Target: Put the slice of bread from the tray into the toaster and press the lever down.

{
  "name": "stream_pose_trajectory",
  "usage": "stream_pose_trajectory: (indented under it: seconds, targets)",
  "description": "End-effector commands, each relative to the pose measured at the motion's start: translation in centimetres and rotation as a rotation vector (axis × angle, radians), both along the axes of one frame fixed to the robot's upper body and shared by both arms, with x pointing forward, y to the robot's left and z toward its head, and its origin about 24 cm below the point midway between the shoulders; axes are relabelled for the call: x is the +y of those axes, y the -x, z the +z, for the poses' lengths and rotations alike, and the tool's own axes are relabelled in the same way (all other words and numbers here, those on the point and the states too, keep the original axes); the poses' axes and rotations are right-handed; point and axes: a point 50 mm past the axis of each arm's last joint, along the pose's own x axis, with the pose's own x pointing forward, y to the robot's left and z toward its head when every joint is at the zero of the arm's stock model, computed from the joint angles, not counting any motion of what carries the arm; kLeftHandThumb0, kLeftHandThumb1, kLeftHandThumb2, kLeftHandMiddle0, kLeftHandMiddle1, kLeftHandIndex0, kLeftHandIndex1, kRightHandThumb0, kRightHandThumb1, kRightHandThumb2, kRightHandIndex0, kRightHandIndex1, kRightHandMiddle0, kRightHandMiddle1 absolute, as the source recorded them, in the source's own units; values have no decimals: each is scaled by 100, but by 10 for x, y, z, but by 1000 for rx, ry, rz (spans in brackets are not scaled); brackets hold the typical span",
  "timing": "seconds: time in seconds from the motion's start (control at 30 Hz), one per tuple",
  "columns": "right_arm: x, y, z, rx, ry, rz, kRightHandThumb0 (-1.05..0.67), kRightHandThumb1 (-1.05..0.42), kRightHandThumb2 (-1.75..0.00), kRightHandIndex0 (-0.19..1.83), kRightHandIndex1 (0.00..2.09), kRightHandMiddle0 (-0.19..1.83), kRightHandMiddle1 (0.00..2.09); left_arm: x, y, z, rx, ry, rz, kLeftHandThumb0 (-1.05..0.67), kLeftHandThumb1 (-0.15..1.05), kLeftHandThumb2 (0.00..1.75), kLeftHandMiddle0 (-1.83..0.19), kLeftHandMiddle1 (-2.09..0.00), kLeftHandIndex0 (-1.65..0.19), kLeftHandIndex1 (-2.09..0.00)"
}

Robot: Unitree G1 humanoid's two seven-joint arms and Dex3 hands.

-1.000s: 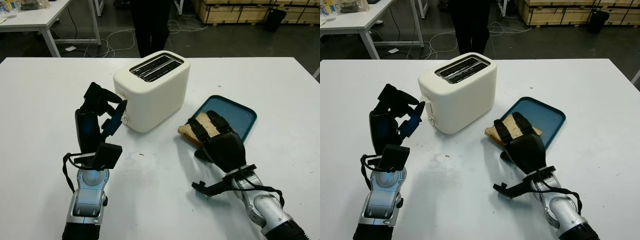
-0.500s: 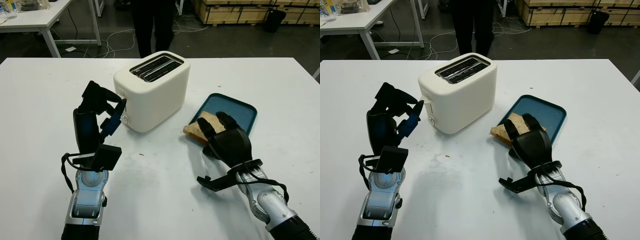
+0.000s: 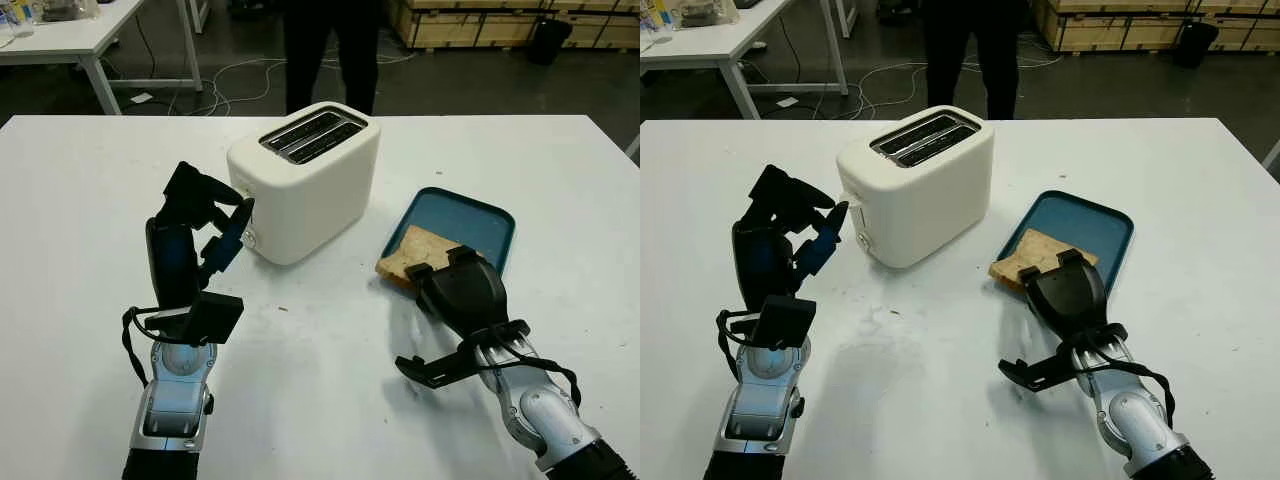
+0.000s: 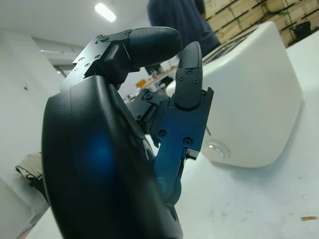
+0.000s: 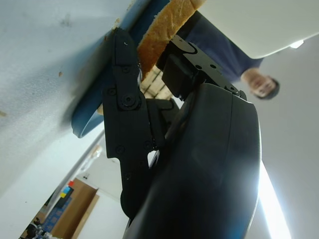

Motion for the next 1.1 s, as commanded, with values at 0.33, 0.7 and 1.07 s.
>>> stream_pose_trajectory:
  seconds: [0.33,0.7,1.07]
  targets:
    - [-11,0,5,-241,-196,149,-48,-92,-40,83,175,46,174,-1,3,1,-10,-18,-11,-22,79,37,-91,-175,-46,-172]
    - [-35,-26,42,-482,-312,176,-43,-92,-22,88,175,58,169,-2,3,0,-7,3,-19,-21,77,40,-91,-175,-45,-172]
    - [-59,-54,104,-518,-309,184,-50,-92,-36,84,175,51,174,-1,2,-1,-9,-4,-7,-22,76,42,-90,-175,-45,-172]
